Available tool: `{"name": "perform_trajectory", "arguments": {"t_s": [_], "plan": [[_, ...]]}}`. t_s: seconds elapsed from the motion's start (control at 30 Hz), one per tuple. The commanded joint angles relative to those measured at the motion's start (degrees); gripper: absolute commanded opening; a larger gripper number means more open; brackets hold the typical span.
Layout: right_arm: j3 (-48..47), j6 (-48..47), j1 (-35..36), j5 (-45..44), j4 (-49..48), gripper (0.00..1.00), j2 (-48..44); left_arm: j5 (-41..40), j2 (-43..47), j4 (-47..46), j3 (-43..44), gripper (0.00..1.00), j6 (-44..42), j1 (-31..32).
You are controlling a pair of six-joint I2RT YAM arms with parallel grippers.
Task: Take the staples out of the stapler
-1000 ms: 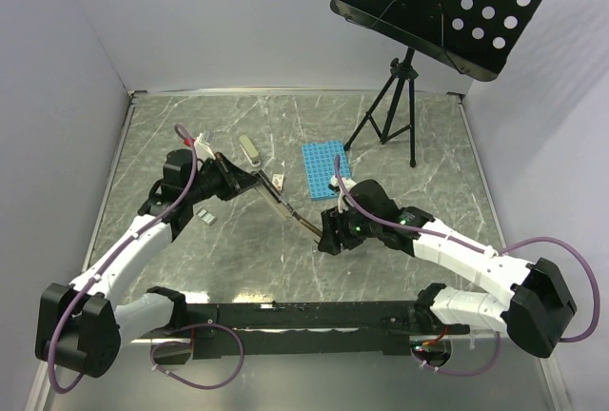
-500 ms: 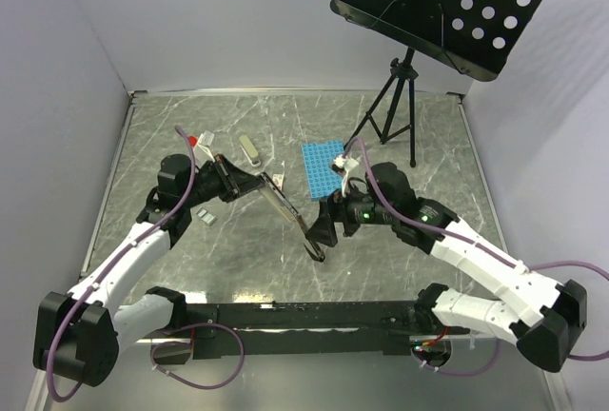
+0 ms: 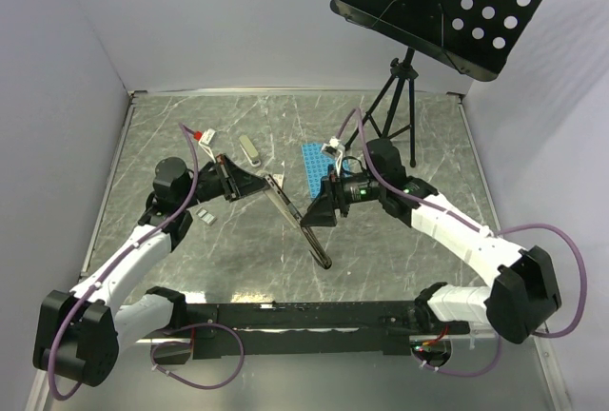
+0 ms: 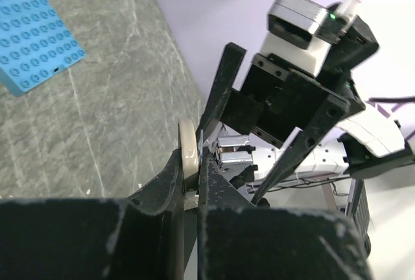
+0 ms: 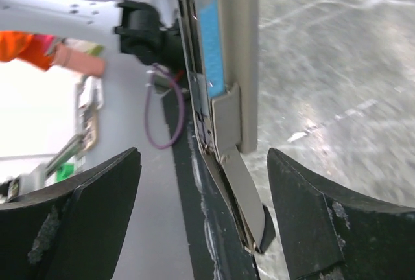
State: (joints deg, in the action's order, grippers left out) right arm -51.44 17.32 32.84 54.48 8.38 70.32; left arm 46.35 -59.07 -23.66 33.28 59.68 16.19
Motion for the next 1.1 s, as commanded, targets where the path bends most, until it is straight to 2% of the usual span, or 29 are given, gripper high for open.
{"name": "perform_trajectory", "arguments": {"t_s": [0.0, 0.17, 0.33, 0.57, 0.9, 0.93, 1.03, 1.07], "plan": [[-0.9, 0.9, -0.2, 8.9, -8.2, 0.81, 2.5, 3.4, 0.4, -10.6, 0.0, 0.01, 4.0, -0.2], [-0.3, 3.2, 0.1, 11.3, -12.1, 0.77, 5.5, 3.6, 0.1, -14.3, -0.7, 0.01, 5.5, -0.2], [1.3, 6.6, 0.5, 12.4, -17.5, 0.65, 6.2, 3.4, 0.0, -15.4, -1.3, 0.01, 6.1, -0.2], [3.7, 8.5, 1.8, 12.1, -21.1, 0.59, 6.3, 3.0, 0.3, -17.7, -2.8, 0.01, 7.4, -0.2], [7.0, 11.9, 2.1, 12.4, -26.2, 0.58, 6.2, 2.4, 0.5, -20.4, -3.8, 0.01, 9.0, -0.2], [7.1, 12.0, 2.1, 12.3, -26.4, 0.56, 5.9, 2.3, 0.7, -20.3, -3.8, 0.01, 8.9, -0.2], [7.8, 12.3, 2.1, 12.5, -27.2, 0.40, 5.2, 1.9, 1.1, -19.8, -4.0, 0.01, 8.7, -0.2], [8.3, 12.6, 2.1, 12.7, -28.0, 0.29, 5.1, 1.8, 1.1, -19.8, -4.1, 0.01, 8.7, -0.2]]}}
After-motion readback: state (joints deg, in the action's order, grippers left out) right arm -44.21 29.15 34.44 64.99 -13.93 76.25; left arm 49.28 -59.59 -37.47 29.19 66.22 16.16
